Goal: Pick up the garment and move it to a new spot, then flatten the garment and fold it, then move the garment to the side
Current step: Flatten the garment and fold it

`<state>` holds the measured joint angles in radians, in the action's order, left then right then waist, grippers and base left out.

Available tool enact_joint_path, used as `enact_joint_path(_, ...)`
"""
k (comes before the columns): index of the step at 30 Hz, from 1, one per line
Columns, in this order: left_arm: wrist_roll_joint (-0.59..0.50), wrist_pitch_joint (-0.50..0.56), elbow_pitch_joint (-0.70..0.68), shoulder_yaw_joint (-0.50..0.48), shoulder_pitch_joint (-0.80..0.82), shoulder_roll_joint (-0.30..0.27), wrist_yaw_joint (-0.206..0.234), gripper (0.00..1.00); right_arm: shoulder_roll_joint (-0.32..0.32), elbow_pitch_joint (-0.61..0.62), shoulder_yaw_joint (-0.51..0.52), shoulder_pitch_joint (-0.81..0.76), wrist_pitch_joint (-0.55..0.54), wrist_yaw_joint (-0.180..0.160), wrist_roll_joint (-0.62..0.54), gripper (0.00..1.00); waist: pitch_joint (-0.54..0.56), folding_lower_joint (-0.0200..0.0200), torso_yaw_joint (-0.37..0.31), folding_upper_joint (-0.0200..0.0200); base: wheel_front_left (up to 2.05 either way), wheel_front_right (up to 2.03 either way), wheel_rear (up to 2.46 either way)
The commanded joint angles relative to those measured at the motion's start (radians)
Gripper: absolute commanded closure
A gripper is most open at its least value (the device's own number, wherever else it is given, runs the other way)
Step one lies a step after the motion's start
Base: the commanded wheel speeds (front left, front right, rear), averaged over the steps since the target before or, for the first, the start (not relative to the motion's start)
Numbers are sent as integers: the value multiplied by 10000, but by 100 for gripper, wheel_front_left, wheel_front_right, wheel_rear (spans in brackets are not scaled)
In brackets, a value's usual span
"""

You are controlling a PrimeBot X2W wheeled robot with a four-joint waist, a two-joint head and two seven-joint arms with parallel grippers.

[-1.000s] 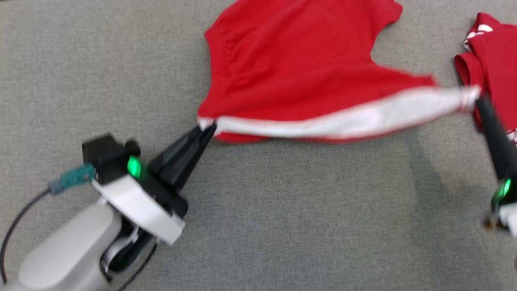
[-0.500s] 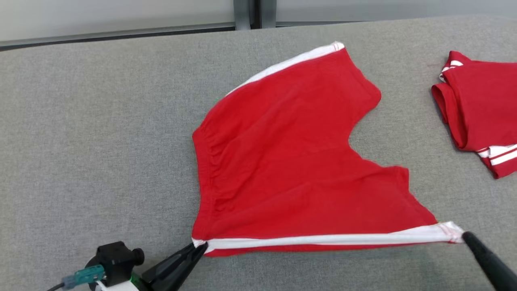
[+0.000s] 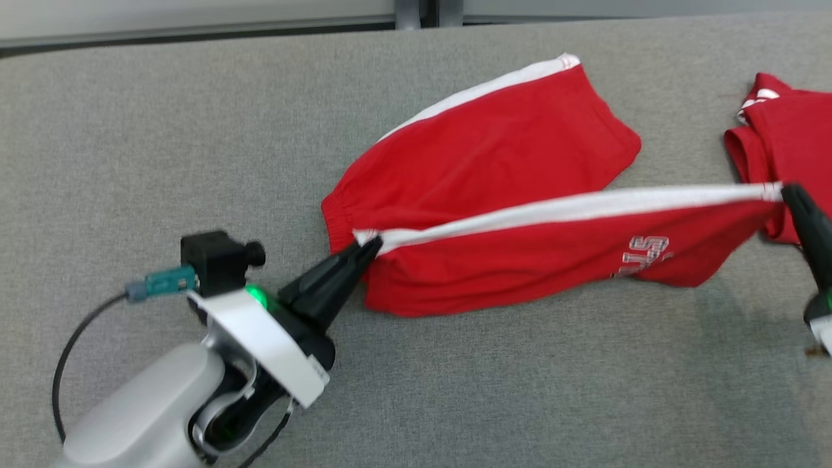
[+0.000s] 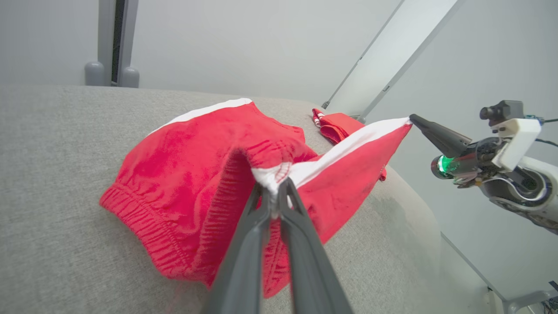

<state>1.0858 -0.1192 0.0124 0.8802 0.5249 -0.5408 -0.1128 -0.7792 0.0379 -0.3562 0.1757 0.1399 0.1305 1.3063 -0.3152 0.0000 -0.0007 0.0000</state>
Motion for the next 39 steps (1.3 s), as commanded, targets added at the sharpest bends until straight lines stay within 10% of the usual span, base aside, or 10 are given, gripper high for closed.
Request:
enact_joint_path(1,296,73,265,-144,433,159,-102,100,327,-370,-30,804,-164,0,-227,100,-365,0,134,0,0,0,0)
enact_joint_path(15,2470,1274,2278,-782,2487,904,-175,100,1665,-3534,-1117,6181,-2224,0,-1877,100,-1565,0,718,0,0,0,0)
enact_joint_path(31,2200,1241,3729,-657,3546,1435,-179,100,2310,-5744,-2480,8856,-2902,0,-2820,100,-2260,0,985,0,0,0,0)
enact_joint_path(32,2197,1229,3798,-628,3545,1452,-179,93,2355,-5817,-2565,8920,-2835,0,-2819,88,-2279,0,985,0,0,0,0)
enact_joint_path(34,2155,1186,3889,-575,3579,1477,-180,41,2425,-5879,-2669,8987,-2610,0,-2725,0,-2292,0,993,0,0,0,0)
enact_joint_path(35,2106,1094,3955,-563,3577,1473,-180,0,2422,-5878,-2695,8982,-2428,0,-2663,0,-2277,0,1001,0,0,0,0)
enact_joint_path(39,1698,365,4071,-536,3369,1449,-180,0,2145,-5477,-2873,8449,-1663,0,-2429,0,-2062,0,1038,0,0,0,0)
